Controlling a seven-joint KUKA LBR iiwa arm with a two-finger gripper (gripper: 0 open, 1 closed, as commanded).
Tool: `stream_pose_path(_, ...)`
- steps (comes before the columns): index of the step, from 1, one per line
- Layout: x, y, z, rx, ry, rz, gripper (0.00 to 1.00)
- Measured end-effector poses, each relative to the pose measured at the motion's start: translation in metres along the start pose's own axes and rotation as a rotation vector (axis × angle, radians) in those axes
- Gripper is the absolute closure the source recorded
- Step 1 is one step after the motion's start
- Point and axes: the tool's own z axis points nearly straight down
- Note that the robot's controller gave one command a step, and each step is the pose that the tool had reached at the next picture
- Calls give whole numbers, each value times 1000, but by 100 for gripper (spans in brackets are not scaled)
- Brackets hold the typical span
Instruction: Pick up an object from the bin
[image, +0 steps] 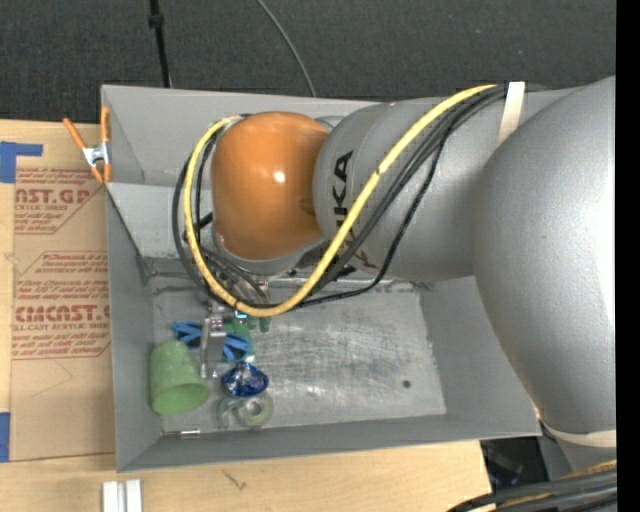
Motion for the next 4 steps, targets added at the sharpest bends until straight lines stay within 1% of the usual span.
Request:
stream_pose_path(1, 2, -7, 98, 10, 6, 98, 0)
stream_pose_path(2, 8, -65, 111, -18, -38, 80, 0)
stream_pose_path(3, 11, -65, 114, -12, -26, 77, 100)
stream_pose_path(4, -11, -79, -22, -2, -17, 18, 100)
